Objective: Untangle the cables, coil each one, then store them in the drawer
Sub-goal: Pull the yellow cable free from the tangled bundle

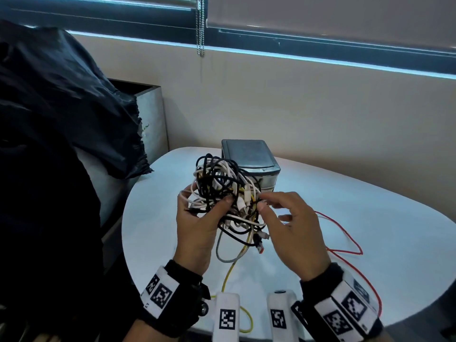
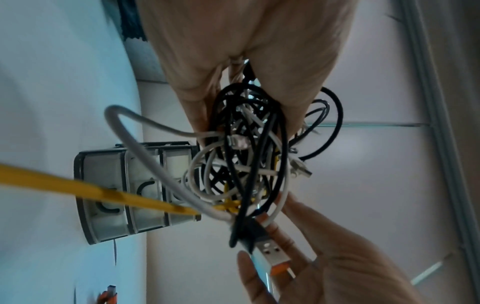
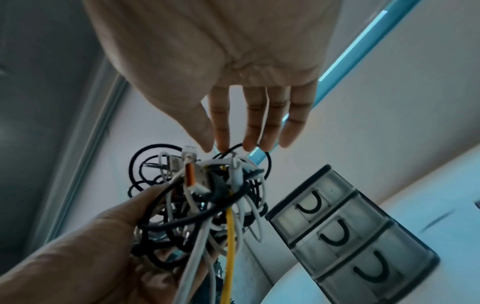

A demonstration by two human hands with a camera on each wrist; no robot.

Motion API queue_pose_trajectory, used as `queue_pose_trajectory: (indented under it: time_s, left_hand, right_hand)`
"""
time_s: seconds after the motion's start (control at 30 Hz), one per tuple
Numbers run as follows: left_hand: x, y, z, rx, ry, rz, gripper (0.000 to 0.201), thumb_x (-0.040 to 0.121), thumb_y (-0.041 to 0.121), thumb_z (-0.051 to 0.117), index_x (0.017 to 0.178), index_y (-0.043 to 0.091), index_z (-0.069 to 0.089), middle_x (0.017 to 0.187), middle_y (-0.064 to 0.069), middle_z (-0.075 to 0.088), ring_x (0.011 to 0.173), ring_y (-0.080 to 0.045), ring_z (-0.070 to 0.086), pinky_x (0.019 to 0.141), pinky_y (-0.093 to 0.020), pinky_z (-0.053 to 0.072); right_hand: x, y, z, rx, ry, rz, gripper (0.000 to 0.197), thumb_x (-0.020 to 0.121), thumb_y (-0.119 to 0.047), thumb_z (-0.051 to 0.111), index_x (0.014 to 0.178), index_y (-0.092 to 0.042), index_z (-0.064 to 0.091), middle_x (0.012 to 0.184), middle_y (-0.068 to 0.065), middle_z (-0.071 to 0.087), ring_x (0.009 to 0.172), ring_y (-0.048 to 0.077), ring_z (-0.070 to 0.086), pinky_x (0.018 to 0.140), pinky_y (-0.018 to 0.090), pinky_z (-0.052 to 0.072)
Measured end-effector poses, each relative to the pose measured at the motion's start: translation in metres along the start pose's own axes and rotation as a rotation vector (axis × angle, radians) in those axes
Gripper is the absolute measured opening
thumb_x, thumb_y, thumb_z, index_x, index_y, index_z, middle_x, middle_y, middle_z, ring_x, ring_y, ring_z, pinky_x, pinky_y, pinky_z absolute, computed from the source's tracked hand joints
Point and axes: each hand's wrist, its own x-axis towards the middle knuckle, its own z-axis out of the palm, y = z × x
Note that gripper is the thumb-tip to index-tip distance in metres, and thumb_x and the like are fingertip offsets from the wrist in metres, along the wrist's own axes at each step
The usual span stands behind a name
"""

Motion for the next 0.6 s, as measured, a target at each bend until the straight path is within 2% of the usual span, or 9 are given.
queue_pose_trajectory:
  time_s: [0.07,0.17,0.23,0.37,0.43,0.5,0.6]
  left_hand:
    - [-0.002,0.000,0.001,0.032,-0.014,0.030,0.065,0.059,0.017,0.089,0.114,0.016,0.054,0.112,-0.017,0.071,0.105,-0.038,0.069,0.090,-0.051,0.056]
    - [-0.004,0.001,0.003,0.087,-0.055,0.066,0.061,0.067,0.002,0.087,0.118,0.017,0.056,0.110,-0.012,0.073,0.102,-0.031,0.071,0.088,-0.046,0.057]
    - [-0.006,0.001,0.003,0.125,-0.079,0.096,0.060,0.070,-0.003,0.085,0.118,0.018,0.057,0.109,-0.010,0.073,0.101,-0.026,0.072,0.087,-0.042,0.057]
    - [-0.010,0.000,0.006,0.196,-0.132,0.139,0.062,0.068,0.003,0.085,0.122,0.015,0.057,0.113,-0.006,0.073,0.107,-0.024,0.070,0.094,-0.043,0.055]
    - [-0.012,-0.001,0.008,0.209,-0.175,0.149,0.060,0.071,-0.003,0.085,0.123,0.012,0.057,0.114,-0.005,0.072,0.109,-0.023,0.069,0.094,-0.041,0.055]
    - [-0.014,-0.002,0.009,0.231,-0.215,0.164,0.058,0.073,-0.004,0.083,0.123,0.010,0.058,0.113,-0.003,0.072,0.108,-0.021,0.069,0.092,-0.034,0.056]
    - [-0.015,-0.003,0.009,0.232,-0.243,0.167,0.058,0.073,-0.005,0.083,0.123,0.009,0.058,0.113,-0.003,0.073,0.107,-0.021,0.069,0.091,-0.031,0.055]
  right_hand:
    - [0.001,0.006,0.002,-0.023,0.003,-0.007,0.012,0.089,-0.025,0.068,0.096,-0.033,0.073,0.095,-0.017,0.062,0.094,0.000,0.059,0.070,0.013,0.043]
    - [-0.001,0.011,0.003,-0.079,0.020,-0.029,0.010,0.085,-0.025,0.071,0.088,-0.035,0.073,0.088,-0.017,0.060,0.088,0.004,0.057,0.066,0.007,0.037]
    - [-0.002,0.014,0.003,-0.056,0.019,-0.022,0.014,0.084,-0.025,0.071,0.080,-0.039,0.071,0.085,-0.016,0.062,0.084,0.006,0.057,0.063,0.008,0.038]
    - [0.000,0.017,0.002,0.122,-0.013,0.033,0.027,0.083,-0.016,0.075,0.068,-0.036,0.069,0.078,-0.012,0.064,0.074,0.008,0.059,0.058,0.012,0.040]
    - [0.001,0.017,0.002,0.165,-0.022,0.067,0.026,0.084,-0.011,0.075,0.068,-0.030,0.069,0.079,-0.008,0.064,0.071,0.005,0.058,0.058,0.011,0.040]
    - [0.001,0.019,0.001,0.187,-0.029,0.092,0.024,0.083,-0.007,0.075,0.069,-0.025,0.069,0.082,0.000,0.063,0.069,0.003,0.055,0.056,0.010,0.040]
    - [0.002,0.023,-0.002,0.179,-0.046,0.094,0.030,0.081,-0.006,0.076,0.066,-0.031,0.067,0.082,0.001,0.062,0.071,0.009,0.053,0.054,0.013,0.038]
